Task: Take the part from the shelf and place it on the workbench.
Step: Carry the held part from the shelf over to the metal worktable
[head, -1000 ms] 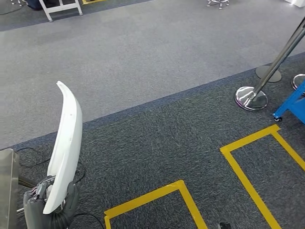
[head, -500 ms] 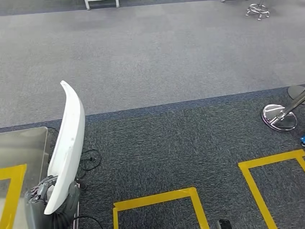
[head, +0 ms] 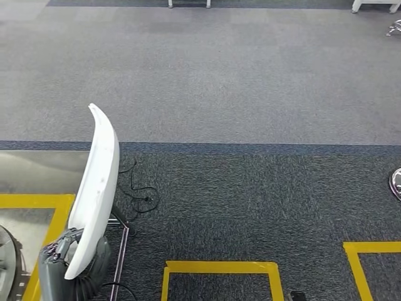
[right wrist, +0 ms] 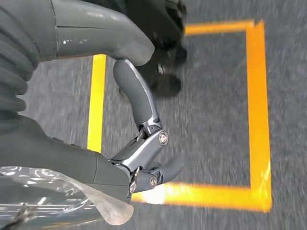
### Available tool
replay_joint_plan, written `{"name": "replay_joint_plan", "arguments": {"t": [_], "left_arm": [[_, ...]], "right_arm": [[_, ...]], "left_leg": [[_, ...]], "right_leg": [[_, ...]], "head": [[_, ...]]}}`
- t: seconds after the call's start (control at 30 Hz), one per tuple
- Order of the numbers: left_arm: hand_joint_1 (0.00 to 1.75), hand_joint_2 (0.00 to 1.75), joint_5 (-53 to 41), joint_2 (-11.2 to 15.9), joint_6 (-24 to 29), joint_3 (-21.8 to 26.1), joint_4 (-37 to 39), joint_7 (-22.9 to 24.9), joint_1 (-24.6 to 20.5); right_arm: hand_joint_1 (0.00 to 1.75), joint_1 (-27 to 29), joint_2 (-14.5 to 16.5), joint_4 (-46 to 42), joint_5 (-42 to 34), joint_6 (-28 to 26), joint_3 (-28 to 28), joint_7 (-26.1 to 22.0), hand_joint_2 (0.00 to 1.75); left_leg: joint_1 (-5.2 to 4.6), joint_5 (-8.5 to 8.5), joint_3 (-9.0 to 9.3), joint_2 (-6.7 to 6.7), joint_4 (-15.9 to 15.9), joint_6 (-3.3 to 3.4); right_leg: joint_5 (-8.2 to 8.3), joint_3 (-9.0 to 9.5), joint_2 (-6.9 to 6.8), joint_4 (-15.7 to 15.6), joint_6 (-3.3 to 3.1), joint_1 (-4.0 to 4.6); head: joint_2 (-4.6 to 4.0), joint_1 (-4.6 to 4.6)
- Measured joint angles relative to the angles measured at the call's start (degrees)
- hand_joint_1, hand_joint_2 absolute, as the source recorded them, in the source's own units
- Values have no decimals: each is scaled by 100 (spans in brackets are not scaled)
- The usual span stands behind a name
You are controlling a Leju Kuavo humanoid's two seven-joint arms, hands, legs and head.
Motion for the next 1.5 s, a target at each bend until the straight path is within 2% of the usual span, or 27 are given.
{"name": "replay_joint_plan", "arguments": {"t": [0.1, 0.17, 0.2, 0.23, 0.3, 0.37, 0.43, 0.47, 0.53, 0.6, 0.63, 0.67, 0.7, 0.77, 0.83, 0.9, 0.97, 1.0, 1.07, 1.13, 1.2, 1.23, 1.27, 1.33, 1.4, 1.47, 1.5], "left_arm": [[175, 175, -23, 24, 1, -16, -4, 24, -21], [175, 175, -70, 44, -1, -23, -4, 61, -24], [175, 175, -111, 53, -1, -24, -4, 80, -23], [175, 175, -158, 60, -1, -26, -4, 96, -22], [175, 175, -230, 64, -2, -39, -3, 117, -29], [175, 175, -282, 74, -1, -72, -3, 149, -39], [175, 175, -358, 88, -1, -125, -4, 191, -42], [175, 175, -388, 95, -2, -149, -4, 215, -42], [175, 175, -408, 107, -1, -195, -4, 262, -54], [175, 175, -406, 121, 0, -254, -4, 294, -81], [175, 175, -405, 128, -1, -281, -3, 303, -92], [175, 175, -406, 135, -2, -300, -3, 312, -97], [175, 175, -408, 142, -2, -314, -2, 322, -101], [175, 175, -428, 153, -3, -346, -2, 350, -109], [175, 175, -465, 160, -3, -385, -2, 373, -121], [175, 175, -507, 166, -3, -407, -2, 385, -133], [175, 175, -535, 176, -3, -413, -2, 397, -135], [175, 175, -547, 181, -2, -413, -2, 402, -133], [175, 175, -578, 188, -1, -414, -2, 411, -147], [175, 175, -598, 192, -1, -415, -2, 421, -168], [175, 175, -604, 198, -2, -415, -1, 428, -172], [175, 175, -605, 202, -3, -415, 0, 431, -171], [175, 175, -607, 206, -3, -415, 0, 431, -171], [175, 175, -619, 212, -3, -416, 0, 432, -177], [175, 175, -644, 215, -3, -422, 0, 441, -188], [175, 175, -679, 216, -3, -434, 0, 466, -193], [175, 175, -698, 216, -3, -443, 0, 483, -194]], "right_arm": [[0, 9, 2, 1, 3, 3, -1, -1, 175], [0, 21, 3, 2, 7, 5, 0, 5, 175], [0, 22, 4, 3, 9, 6, 0, 8, 175], [0, 17, 4, 3, 12, 7, 0, 9, 175], [0, 1, -4, 3, 16, 9, -1, 10, 175], [0, -9, -19, 2, 21, 9, -1, 13, 175], [0, -22, -26, 1, 31, 9, 0, 20, 175], [0, -33, -22, 1, 37, 9, 0, 23, 175], [0, -52, -11, 2, 47, 14, 1, 26, 175], [0, -44, -5, 3, 50, 20, 1, 28, 175], [0, -31, -4, 4, 50, 21, 1, 32, 175], [0, -18, -4, 4, 51, 22, 0, 36, 175], [0, -11, -4, 5, 53, 22, 0, 39, 175], [0, -7, -4, 5, 59, 22, 0, 42, 175], [0, -8, -4, 5, 64, 22, 0, 42, 175], [0, -3, -4, 5, 66, 22, -1, 46, 175], [0, -6, -2, 5, 68, 22, -1, 49, 175], [0, -13, 4, 5, 69, 22, -1, 49, 175], [0, -12, 15, 5, 72, 24, -2, 46, 175], [0, 5, 17, 5, 75, 24, -5, 47, 175], [0, 11, 17, 5, 77, 24, -8, 51, 175], [0, 7, 18, 5, 77, 25, -9, 52, 175], [0, 2, 20, 5, 78, 26, -9, 53, 175], [0, -9, 24, 5, 80, 28, -9, 53, 175], [0, -14, 26, 5, 83, 28, -9, 54, 175], [0, -25, 26, 5, 90, 30, -9, 56, 175], [0, -35, 26, 5, 94, 30, -9, 57, 175]], "left_leg": [[24, -466, -399, 456, 853, -105], [97, -619, -662, 553, 1363, -188], [136, -540, -658, 579, 1342, -234], [174, -366, -539, 627, 1100, -285], [222, -37, -176, 829, 380, -382], [214, 29, 11, 933, 11, -335], [176, -12, 9, 841, 12, -194], [168, -13, 7, 792, 15, -142], [165, 2, 3, 697, 6, -57], [152, 11, -2, 594, 2, 1], [137, 13, -4, 531, 3, 16], [121, 14, -3, 463, 5, 23], [108, 14, 1, 388, 6, 24], [97, 14, 12, 229, 6, 24], [100, 13, 9, 81, 12, 17], [115, 30, -26, -55, 15, -21], [131, 66, -61, -196, -1, -91], [125, 46, -85, -165, 27, -117], [98, -191, -243, 123, 360, -156], [96, -593, -550, 465, 1073, -194], [111, -763, -731, 570, 1558, -235], [117, -691, -675, 595, 1504, -248], [119, -529, -507, 642, 1226, -251], [95, -206, -38, 913, 407, -223], [57, -96, 198, 1099, -44, -158], [40, -86, 185, 1001, -88, -89], [47, -68, 183, 941, -106, -56]], "right_leg": [[20, 105, -251, -128, 21, -37], [-20, 127, -431, -118, 57, -62], [-45, 139, -513, -104, 86, -86], [-77, 151, -587, -79, 124, -118], [-166, 151, -709, 6, 222, -166], [-261, 138, -796, 82, 319, -170], [-302, 185, -871, 94, 390, -178], [-322, 199, -855, 98, 426, -198], [-512, 98, -620, 347, 470, -227], [-882, -266, -339, 1079, 455, -225], [-1038, -496, -288, 1508, 435, -218], [-1104, -682, -266, 1818, 411, -209], [-1054, -785, -252, 1927, 380, -197], [-641, -661, -167, 1452, 304, -165], [-250, -348, 131, 650, 238, -149], [-158, -168, 320, 281, 224, -142], [-143, -119, 219, 234, 224, -135], [-121, -108, 139, 205, 207, -143], [-81, -85, -50, 139, 167, -163], [-81, -75, -250, 125, 138, -152], [-93, -74, -450, 129, 129, -143], [-98, -70, -539, 131, 131, -142], [-105, -63, -621, 134, 139, -143], [-134, -37, -754, 152, 174, -126], [-162, -13, -865, 173, 220, -97], [-173, 13, -983, 171, 269, -94], [-199, 12, -972, 185, 302, -106]], "head": [[0, -33], [0, -35], [0, -35], [0, -36], [0, -52], [0, -60], [0, -49], [0, -43], [0, -31], [0, -8], [0, 1], [0, 4], [0, 4], [0, 3], [0, 1], [0, 7], [0, 12], [0, 9], [0, -17], [0, -41], [0, -43], [0, -43], [0, -44], [0, -46], [0, -31], [0, -18], [0, -19]]}}
